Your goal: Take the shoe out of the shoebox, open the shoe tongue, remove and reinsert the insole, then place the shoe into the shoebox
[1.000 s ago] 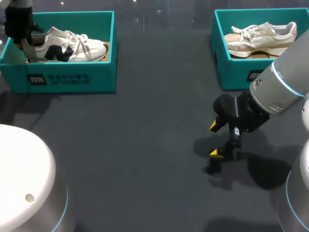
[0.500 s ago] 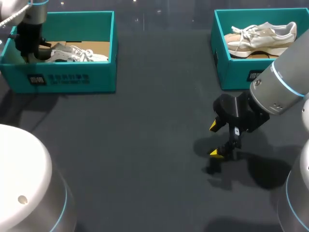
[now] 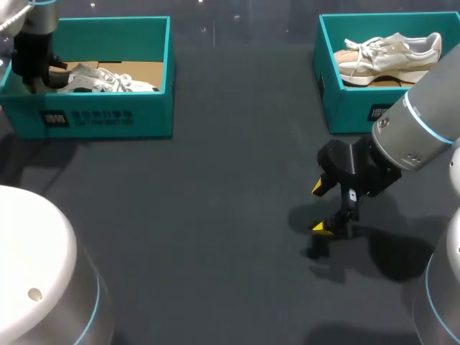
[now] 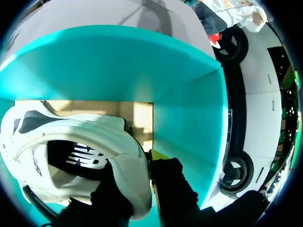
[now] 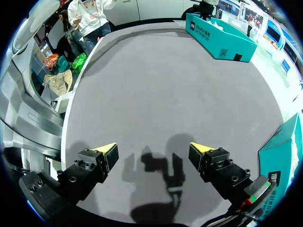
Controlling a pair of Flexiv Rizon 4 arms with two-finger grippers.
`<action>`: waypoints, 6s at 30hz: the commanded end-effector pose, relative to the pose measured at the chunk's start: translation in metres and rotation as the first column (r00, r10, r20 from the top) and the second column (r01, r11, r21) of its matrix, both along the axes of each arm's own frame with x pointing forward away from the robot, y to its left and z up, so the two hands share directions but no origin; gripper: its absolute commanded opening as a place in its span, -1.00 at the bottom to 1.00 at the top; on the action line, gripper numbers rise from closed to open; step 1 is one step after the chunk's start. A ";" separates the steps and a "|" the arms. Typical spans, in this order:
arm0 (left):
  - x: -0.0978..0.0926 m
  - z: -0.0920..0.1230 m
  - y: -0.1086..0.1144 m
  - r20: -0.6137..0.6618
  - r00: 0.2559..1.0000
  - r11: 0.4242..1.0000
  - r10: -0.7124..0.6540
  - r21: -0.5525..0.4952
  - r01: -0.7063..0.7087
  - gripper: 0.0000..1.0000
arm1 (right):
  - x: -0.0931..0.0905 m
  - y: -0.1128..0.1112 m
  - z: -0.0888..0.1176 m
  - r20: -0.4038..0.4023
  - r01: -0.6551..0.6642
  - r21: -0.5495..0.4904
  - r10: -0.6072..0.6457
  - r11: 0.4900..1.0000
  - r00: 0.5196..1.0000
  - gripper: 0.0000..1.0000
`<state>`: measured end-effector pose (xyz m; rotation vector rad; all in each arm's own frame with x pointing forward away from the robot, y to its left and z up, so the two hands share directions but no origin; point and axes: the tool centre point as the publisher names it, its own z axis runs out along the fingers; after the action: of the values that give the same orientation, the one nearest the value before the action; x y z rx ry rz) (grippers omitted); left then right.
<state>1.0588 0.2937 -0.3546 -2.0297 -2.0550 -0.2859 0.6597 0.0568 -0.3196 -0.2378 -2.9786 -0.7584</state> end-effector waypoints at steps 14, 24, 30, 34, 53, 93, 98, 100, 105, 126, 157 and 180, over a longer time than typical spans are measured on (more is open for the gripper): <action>-0.011 -0.015 -0.012 -0.004 1.000 1.000 -0.030 -0.003 0.030 -1.00 | -0.001 0.001 0.000 0.001 0.002 -0.003 -0.002 1.000 1.000 1.00; -0.006 -0.023 -0.013 -0.032 0.999 1.000 -0.001 -0.022 0.000 -1.00 | -0.001 0.001 0.000 0.001 0.002 -0.003 -0.002 1.000 1.000 1.00; -0.007 -0.025 -0.012 -0.039 0.999 1.000 0.002 -0.031 -0.003 -1.00 | -0.001 0.001 0.000 0.001 0.002 -0.003 -0.002 1.000 1.000 1.00; -0.008 -0.021 -0.010 -0.035 0.999 0.999 -0.007 -0.044 0.005 -1.00 | -0.001 0.001 0.000 0.001 0.002 -0.003 -0.002 1.000 1.000 1.00; -0.016 0.012 -0.014 -0.007 0.999 0.990 -0.037 -0.139 0.035 0.63 | -0.001 0.001 0.000 0.001 0.002 -0.003 -0.002 1.000 1.000 1.00; -0.035 0.172 -0.022 0.091 0.995 0.979 -0.045 -0.195 0.062 1.00 | -0.001 0.001 0.000 0.001 0.002 -0.003 -0.002 1.000 1.000 1.00; -0.037 0.178 -0.020 0.066 0.995 0.978 -0.075 -0.188 0.086 1.00 | -0.001 0.001 0.000 0.001 0.002 -0.003 -0.002 1.000 1.000 1.00; -0.038 0.180 -0.019 0.071 0.992 0.975 -0.103 -0.192 0.115 1.00 | -0.001 0.001 0.000 0.001 0.002 -0.003 -0.002 1.000 1.000 1.00; -0.038 0.180 -0.019 0.071 0.992 0.975 -0.103 -0.192 0.115 1.00 | -0.001 0.001 0.000 0.001 0.002 -0.003 -0.002 1.000 1.000 1.00; -0.038 0.180 -0.019 0.071 0.992 0.975 -0.103 -0.192 0.115 1.00 | 0.137 -0.080 0.086 -0.103 0.393 -0.198 -0.418 0.898 0.903 1.00; -0.038 0.180 -0.019 0.071 0.992 0.975 -0.103 -0.192 0.115 1.00 | 0.217 -0.166 0.117 -0.071 0.650 -0.443 -0.747 0.618 0.661 1.00; -0.038 0.180 -0.019 0.071 0.992 0.975 -0.103 -0.192 0.115 1.00 | 0.280 -0.204 0.119 0.026 0.795 -0.494 -0.908 0.353 0.419 1.00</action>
<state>1.0217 0.2739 -0.1757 -2.2798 -2.0852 -0.1693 0.9313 -0.1449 -0.1991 -1.8193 -2.5459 -0.0298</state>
